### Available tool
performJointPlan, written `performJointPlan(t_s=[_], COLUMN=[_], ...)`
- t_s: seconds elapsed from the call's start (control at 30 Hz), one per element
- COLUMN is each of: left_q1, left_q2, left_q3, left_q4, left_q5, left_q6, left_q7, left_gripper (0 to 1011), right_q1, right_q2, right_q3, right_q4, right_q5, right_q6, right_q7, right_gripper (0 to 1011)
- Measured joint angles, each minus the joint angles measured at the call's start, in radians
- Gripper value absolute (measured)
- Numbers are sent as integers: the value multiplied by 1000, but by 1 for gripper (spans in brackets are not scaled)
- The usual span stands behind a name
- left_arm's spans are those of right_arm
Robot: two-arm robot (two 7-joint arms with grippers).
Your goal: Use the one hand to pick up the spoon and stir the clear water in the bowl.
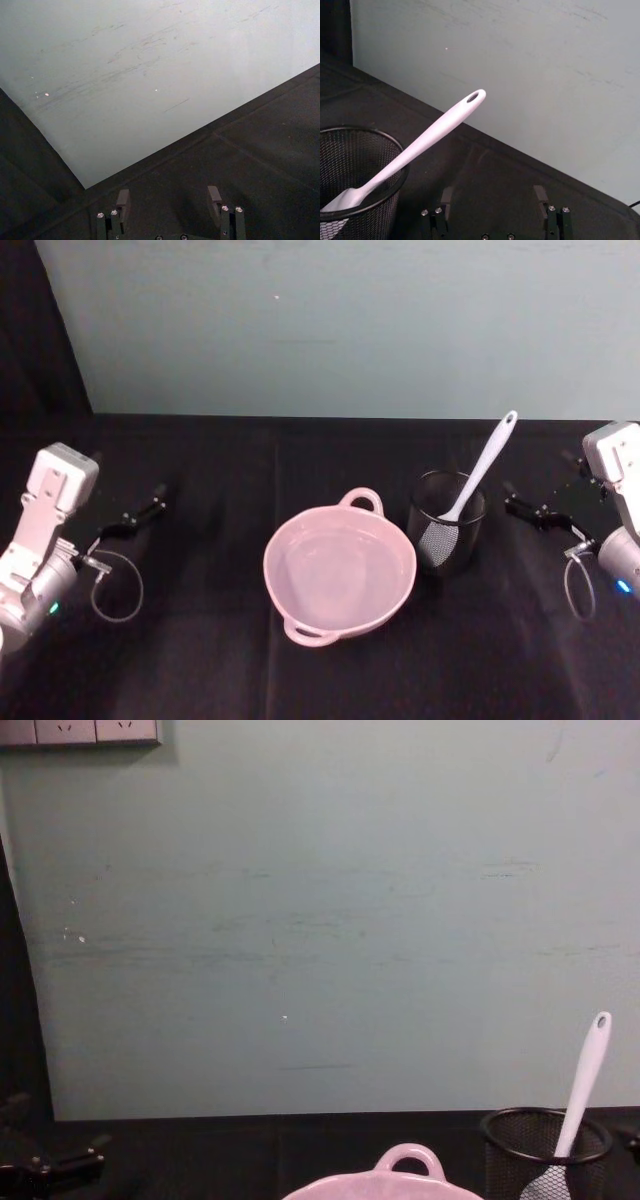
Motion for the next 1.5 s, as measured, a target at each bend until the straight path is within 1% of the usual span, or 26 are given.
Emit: performJointPlan(t_s=[0.13, 1.5], left_q1=[0, 0], left_q2=[0, 0], left_q3=[0, 0], left_q4=[0, 0], left_q5=[0, 0], left_q6=[0, 0], left_q7=[0, 0], left_gripper=[1005, 1005], right_q1=[-4, -2], right_q2=[-4, -3], right_q3=[5, 3], right_q4=[2, 2], right_q5=[0, 2], right_q6=[-1, 1], right_q7=[12, 9], right_gripper=[1002, 1002])
